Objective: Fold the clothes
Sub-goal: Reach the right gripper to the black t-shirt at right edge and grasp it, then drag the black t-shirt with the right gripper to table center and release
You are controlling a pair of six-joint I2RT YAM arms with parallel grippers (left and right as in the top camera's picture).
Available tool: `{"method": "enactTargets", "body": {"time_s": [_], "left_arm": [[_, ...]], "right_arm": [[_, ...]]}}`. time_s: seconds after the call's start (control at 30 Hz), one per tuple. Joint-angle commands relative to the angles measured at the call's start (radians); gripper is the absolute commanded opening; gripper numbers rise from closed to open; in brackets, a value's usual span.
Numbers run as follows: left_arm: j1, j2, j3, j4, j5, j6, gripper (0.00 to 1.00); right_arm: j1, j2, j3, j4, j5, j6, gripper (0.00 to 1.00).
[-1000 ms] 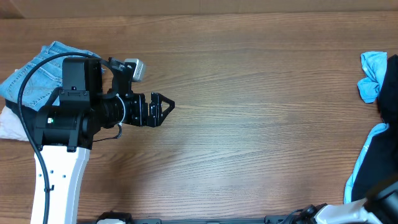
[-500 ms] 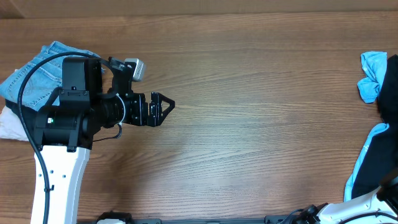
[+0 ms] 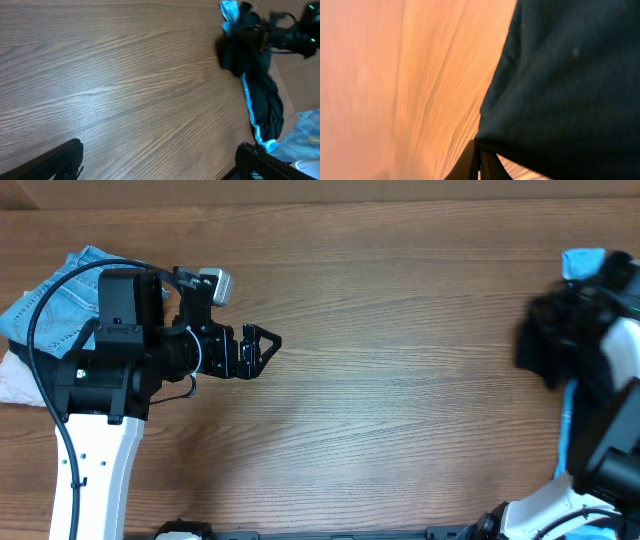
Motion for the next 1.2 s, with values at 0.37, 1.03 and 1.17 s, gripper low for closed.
{"method": "enactTargets", "body": {"time_s": [0.37,1.03,1.17], "left_arm": [[0.006,-0.006,0.453,-0.181,-0.423,0.055,1.00],[0.006,0.010,0.463,-0.195,-0.464,0.077,1.00],[0.006,0.010,0.463,-0.195,-0.464,0.077,1.00]], "right_arm": [[1.013,-0.041,0.018,0.165,0.080,-0.275,0.04],[0.519,-0.085,0.119,-0.180,0.476,-0.227,0.78],[0.362,0.098,0.119,-0.168,0.419,-0.168,0.80]]}}
